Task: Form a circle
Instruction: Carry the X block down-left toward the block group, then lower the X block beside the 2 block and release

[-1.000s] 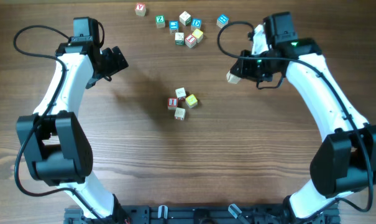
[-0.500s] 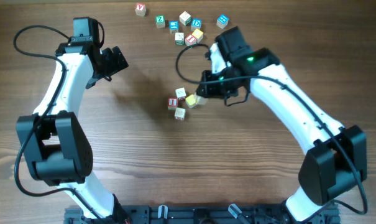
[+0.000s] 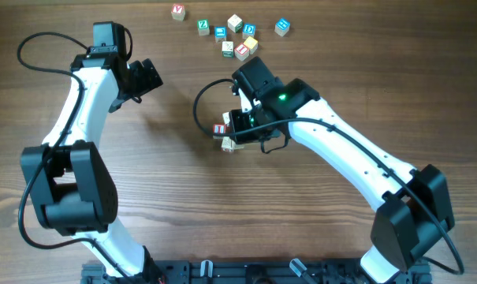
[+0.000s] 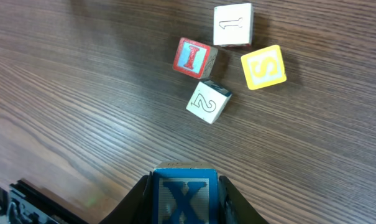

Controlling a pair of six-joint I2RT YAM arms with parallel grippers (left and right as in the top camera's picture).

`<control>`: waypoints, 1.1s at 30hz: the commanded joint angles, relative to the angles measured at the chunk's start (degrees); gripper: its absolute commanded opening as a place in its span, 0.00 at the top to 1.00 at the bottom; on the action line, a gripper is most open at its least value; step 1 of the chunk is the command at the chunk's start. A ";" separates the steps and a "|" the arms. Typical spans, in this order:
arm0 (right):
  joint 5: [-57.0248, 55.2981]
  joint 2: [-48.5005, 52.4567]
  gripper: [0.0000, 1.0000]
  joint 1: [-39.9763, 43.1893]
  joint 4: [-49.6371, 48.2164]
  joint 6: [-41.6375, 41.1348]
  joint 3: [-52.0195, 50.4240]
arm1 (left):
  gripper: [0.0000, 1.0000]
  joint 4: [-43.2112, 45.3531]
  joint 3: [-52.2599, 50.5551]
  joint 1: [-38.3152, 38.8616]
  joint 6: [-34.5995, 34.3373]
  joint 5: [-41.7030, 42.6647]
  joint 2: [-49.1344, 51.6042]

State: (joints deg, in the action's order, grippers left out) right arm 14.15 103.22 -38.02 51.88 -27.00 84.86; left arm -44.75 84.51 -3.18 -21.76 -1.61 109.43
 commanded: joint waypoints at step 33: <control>-2.21 -0.24 0.80 -1.40 5.33 0.07 -0.15 | 0.00 0.00 0.63 -0.20 0.26 0.07 -0.98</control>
State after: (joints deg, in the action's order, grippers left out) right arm 12.99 103.22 -38.96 56.58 -27.00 84.86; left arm -44.75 84.51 -3.18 -21.76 -1.61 109.43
